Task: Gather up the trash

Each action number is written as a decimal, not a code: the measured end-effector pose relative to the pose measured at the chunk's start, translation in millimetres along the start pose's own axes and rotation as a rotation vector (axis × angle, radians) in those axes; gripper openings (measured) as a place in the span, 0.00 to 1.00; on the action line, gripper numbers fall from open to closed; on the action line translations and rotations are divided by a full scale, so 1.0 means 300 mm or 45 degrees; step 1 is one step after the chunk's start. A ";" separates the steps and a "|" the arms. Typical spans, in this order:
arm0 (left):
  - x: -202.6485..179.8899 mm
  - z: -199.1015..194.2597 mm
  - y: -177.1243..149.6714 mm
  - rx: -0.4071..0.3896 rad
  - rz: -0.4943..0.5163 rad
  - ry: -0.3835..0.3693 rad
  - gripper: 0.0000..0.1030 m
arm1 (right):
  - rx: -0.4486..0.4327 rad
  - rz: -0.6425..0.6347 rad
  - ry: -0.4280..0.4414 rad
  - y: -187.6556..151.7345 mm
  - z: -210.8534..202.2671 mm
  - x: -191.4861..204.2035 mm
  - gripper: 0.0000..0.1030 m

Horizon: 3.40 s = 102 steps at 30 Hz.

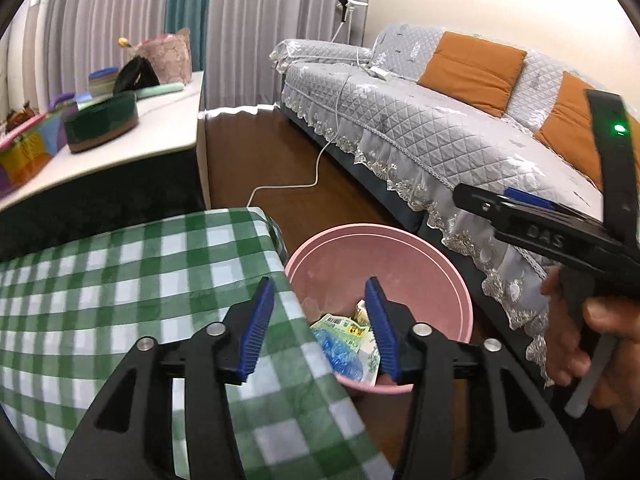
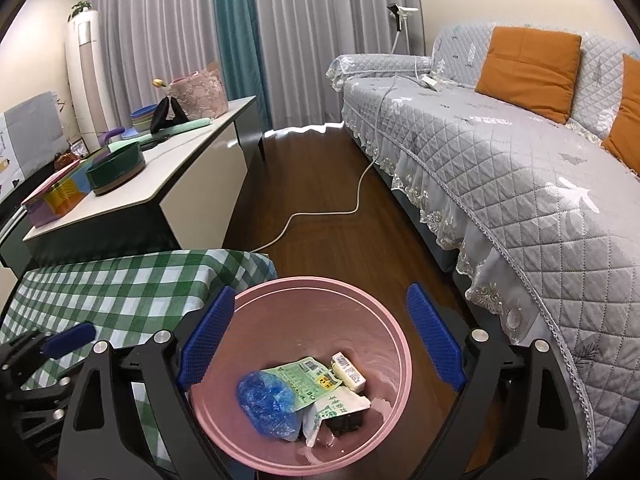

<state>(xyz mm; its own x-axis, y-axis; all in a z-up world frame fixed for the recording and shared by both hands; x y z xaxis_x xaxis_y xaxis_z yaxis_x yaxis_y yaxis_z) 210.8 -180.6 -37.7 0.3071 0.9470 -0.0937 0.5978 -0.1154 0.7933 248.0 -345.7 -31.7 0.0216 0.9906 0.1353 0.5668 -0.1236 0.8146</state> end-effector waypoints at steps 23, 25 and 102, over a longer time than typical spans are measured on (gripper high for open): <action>0.259 -0.582 -0.040 -0.225 -0.075 0.174 0.90 | -0.134 -0.027 0.036 -0.107 -0.501 0.305 0.95; 0.282 -0.608 -0.082 -0.223 -0.106 0.199 0.91 | -0.108 -0.045 0.046 -0.161 -0.519 0.337 0.95; 0.353 -0.523 -0.398 -0.034 -0.272 0.330 0.91 | 0.025 -0.154 -0.019 -0.397 -0.444 0.441 0.95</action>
<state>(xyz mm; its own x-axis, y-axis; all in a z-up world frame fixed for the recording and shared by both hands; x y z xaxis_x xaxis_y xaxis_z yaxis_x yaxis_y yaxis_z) 55.7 -19.4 -47.9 -0.0233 0.9940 -0.1064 0.6079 0.0986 0.7879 73.6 -207.8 -35.7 -0.0356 0.9990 0.0282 0.5819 -0.0022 0.8132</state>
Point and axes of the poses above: each gripper's, at about its wrist camera, not at the fingertips, and z roughly the way its jaws point, x to its left, y to its top, the point moved 8 cm from there along z, roughly the way its jaws point, and after that the axes turned 2 degrees about -x, right-handed, at the moved point
